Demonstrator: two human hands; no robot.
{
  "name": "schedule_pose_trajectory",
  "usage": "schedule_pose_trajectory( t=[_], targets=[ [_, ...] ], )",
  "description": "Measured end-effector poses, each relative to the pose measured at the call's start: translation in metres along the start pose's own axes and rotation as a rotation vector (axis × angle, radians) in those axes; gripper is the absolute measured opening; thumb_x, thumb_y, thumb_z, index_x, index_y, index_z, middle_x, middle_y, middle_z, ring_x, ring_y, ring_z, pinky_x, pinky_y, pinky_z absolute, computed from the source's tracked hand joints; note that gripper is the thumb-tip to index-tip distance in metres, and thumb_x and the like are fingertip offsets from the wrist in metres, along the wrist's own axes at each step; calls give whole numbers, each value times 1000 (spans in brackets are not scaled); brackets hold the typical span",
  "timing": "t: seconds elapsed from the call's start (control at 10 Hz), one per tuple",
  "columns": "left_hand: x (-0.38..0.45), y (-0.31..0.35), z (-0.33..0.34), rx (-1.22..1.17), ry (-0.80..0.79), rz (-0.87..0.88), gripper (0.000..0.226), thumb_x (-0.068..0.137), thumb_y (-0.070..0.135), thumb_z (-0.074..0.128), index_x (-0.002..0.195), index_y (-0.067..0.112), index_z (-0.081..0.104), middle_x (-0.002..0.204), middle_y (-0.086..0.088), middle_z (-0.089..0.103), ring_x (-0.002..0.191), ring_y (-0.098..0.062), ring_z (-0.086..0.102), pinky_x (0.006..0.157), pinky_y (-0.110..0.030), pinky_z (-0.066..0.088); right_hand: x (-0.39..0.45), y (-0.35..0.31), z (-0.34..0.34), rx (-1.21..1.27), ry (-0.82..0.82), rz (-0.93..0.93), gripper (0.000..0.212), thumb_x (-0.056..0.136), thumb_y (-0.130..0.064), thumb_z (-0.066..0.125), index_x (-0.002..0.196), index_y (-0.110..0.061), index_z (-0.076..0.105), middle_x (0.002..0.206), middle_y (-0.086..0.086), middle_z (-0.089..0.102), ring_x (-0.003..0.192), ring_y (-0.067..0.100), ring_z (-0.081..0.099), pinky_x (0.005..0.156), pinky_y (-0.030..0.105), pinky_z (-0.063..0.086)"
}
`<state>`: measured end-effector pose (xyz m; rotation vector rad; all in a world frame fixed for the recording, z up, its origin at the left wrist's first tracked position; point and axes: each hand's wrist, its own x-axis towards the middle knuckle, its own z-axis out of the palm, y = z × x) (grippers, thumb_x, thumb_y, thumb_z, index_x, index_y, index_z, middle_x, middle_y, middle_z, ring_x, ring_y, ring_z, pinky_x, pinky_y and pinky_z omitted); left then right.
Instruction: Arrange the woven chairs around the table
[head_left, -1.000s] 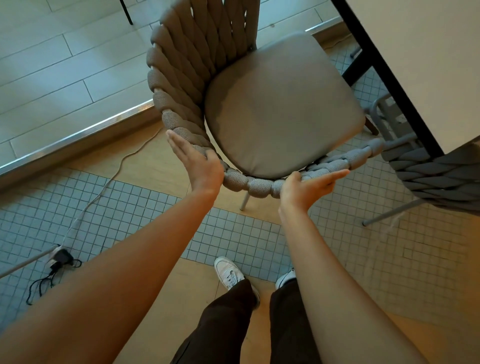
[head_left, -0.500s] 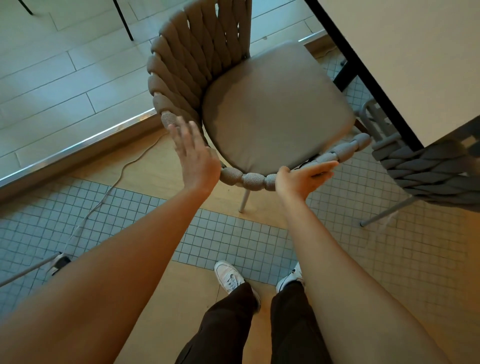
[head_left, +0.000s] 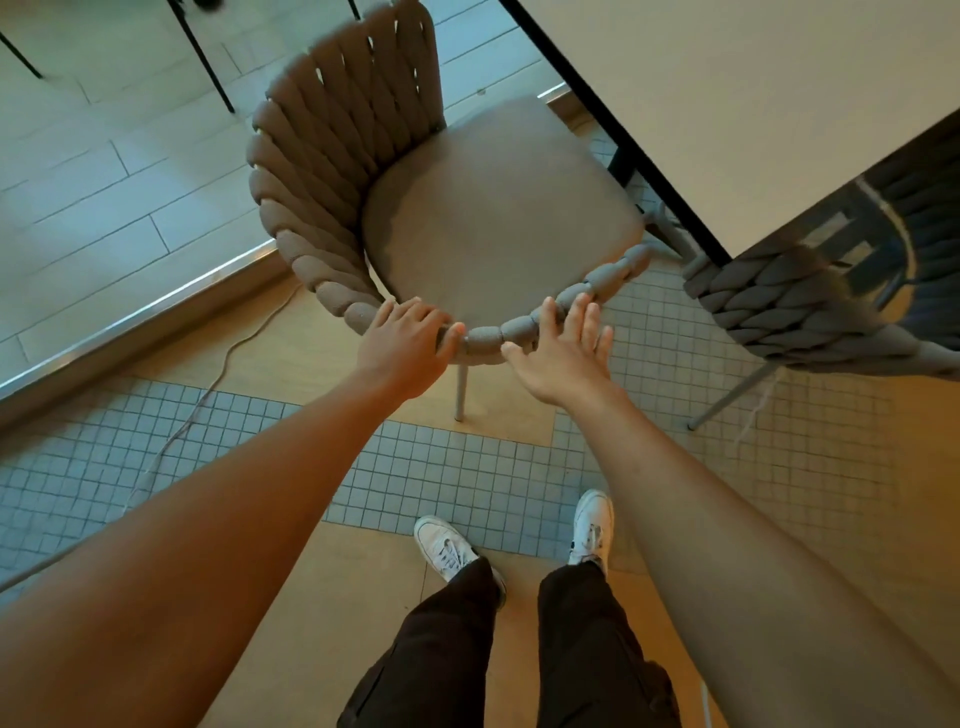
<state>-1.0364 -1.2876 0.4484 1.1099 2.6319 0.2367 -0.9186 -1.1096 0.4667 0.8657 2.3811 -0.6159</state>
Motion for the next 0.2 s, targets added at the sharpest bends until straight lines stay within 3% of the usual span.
schedule_pose_trajectory(
  t=[0.2],
  targets=[
    [4,58,-21,4,26,81,54,103,60,34,134,23,59,137,-1,60,135,-22,49,121,-47,25,-19,39,-16,-120,-79,-131,90,91,-78,28,163,-32,1,170,11,-17,156,29,-18,120,58,-13]
  ],
)
